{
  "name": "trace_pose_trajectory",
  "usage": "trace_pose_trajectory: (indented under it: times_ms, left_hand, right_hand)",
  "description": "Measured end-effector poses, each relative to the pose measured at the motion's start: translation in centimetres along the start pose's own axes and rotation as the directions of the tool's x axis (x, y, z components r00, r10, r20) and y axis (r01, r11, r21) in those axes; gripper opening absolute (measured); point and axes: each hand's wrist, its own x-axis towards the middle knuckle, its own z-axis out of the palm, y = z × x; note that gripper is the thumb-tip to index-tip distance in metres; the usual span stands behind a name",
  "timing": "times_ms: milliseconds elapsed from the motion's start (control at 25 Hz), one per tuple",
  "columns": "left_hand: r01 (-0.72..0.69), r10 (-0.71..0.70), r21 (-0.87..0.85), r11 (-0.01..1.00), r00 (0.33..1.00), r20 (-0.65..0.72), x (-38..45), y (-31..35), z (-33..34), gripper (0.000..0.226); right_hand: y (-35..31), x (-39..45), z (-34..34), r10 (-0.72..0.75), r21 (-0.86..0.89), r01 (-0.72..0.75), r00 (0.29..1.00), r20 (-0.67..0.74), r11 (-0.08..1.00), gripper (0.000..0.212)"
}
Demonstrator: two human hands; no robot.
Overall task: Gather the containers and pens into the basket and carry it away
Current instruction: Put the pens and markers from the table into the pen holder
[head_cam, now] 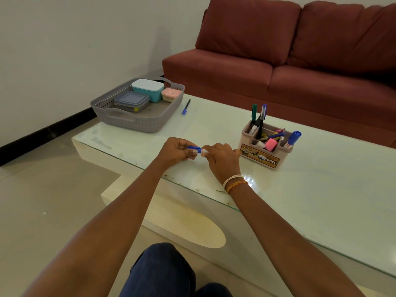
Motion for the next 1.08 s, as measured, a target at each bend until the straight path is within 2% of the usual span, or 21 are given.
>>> trace_pose_trajectory:
  times_ms: [160,280,360,440,520,560,680,760,880,920,1000,1080]
  left_hand:
    - [-0.013,0.013,-0.002,1.000,1.000,0.007,0.5,-0.1,0.2,0.031]
    - [0.049,-0.044,0.071,0.996,0.996,-0.073,0.8,-0.3,1.0,0.064]
    - [0.063,-0.037,0.244,0.968,0.993,-0.110,0.6,-0.6,1.6,0.077]
    - [0.012,0.032,0.499,0.867,0.996,-0.080,0.4,-1.0,2.2,0.069]
    - [-0.061,0.096,0.694,0.717,0.995,-0.013,0.3,-1.2,2.5,0.058]
    - [-0.091,0.121,0.745,0.661,0.993,0.013,0.3,-1.2,2.6,0.055]
    - [-0.130,0.177,0.797,0.590,0.984,0.029,-0.4,-1.0,2.3,0.050]
    - [-0.117,0.179,0.836,0.535,0.984,0.023,-1.0,-0.8,2.4,0.048]
    - [-0.057,0.110,0.863,0.501,0.994,0.001,-1.5,-0.2,3.4,0.045]
    - [-0.024,0.070,0.860,0.509,0.997,-0.014,-1.5,0.1,3.8,0.045]
    - [0.020,0.043,0.868,0.496,0.998,-0.048,-1.6,0.4,4.6,0.044]
    - [0.022,0.090,0.885,0.464,0.993,-0.071,-1.9,0.2,4.9,0.044]
  right_hand:
    - [-0.3,0.1,0.1,0.059,0.027,-0.061,0.996,0.059,0.998,0.027]
    - [-0.4,0.1,-0.3,0.125,0.161,-0.110,0.988,-0.091,0.981,0.023]
    - [0.0,0.0,-1.0,0.222,0.338,-0.146,0.955,-0.197,0.930,0.021]
    - [0.3,-0.3,-1.8,0.254,0.401,-0.144,0.938,-0.237,0.905,0.023]
    - [0.1,-0.5,-3.0,0.249,0.397,-0.123,0.926,-0.283,0.910,0.026]
    - [0.0,-0.3,-4.1,0.253,0.419,-0.105,0.915,-0.315,0.902,0.027]
    - [1.4,1.5,-8.8,0.285,0.462,-0.047,0.840,-0.462,0.885,0.024]
    - [3.9,3.0,-12.4,0.360,0.467,-0.100,0.781,-0.511,0.879,0.023]
    - [8.4,3.7,-16.2,0.552,0.508,-0.318,0.722,-0.417,0.800,0.052]
    - [9.8,3.7,-16.6,0.584,0.489,-0.384,0.724,-0.367,0.783,0.055]
    - [12.2,3.7,-16.8,0.613,0.435,-0.474,0.744,-0.267,0.766,0.045]
    - [13.9,4.2,-16.4,0.620,0.396,-0.524,0.767,-0.166,0.754,0.030]
